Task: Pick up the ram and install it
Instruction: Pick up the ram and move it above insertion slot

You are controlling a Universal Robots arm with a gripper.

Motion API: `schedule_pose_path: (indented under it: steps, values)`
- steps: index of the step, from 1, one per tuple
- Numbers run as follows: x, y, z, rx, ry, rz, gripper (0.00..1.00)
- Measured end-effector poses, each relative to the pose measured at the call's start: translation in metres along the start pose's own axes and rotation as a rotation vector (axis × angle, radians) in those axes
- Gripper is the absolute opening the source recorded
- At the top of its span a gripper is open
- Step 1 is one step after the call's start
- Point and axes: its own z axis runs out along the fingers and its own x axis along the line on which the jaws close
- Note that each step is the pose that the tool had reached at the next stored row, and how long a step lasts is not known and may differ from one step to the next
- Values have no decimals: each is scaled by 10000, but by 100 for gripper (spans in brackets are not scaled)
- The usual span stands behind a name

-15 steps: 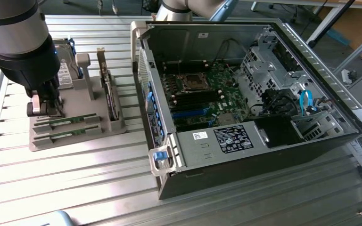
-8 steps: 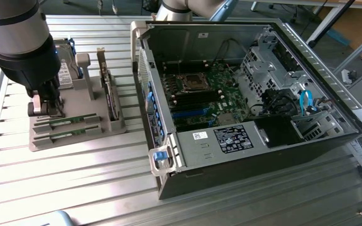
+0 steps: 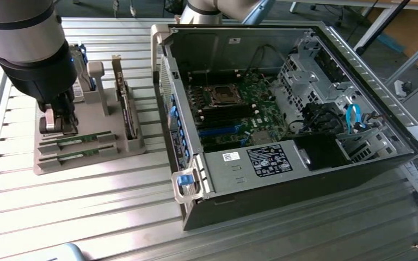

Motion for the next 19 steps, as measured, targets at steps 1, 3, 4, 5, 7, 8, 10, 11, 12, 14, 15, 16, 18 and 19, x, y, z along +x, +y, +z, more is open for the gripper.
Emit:
schedule_pose_path:
  steps: [1,3,4,5,7,8,10,11,12,14,15,16,18,19]
  values:
    - [0,0,0,-1,1,0,24]
    - [0,-1,0,-1,1,0,24]
    - [0,-1,-1,-2,1,-17,24]
    - [0,-1,-1,-2,2,-44,24]
    - [0,-1,-1,-4,1,-112,24]
    - [0,-1,-1,-4,2,-117,24]
    - [0,-1,-1,-4,1,-118,24]
    - [0,-1,-1,-4,1,-118,24]
    - [0,-1,3,-4,1,-118,24]
    - [0,-1,19,-4,1,-118,24]
    - [1,-1,29,-4,2,-118,24]
    - [1,-1,41,-5,1,-118,24]
    - [2,-1,65,-5,2,-118,24]
    - [2,-1,80,-5,2,-118,24]
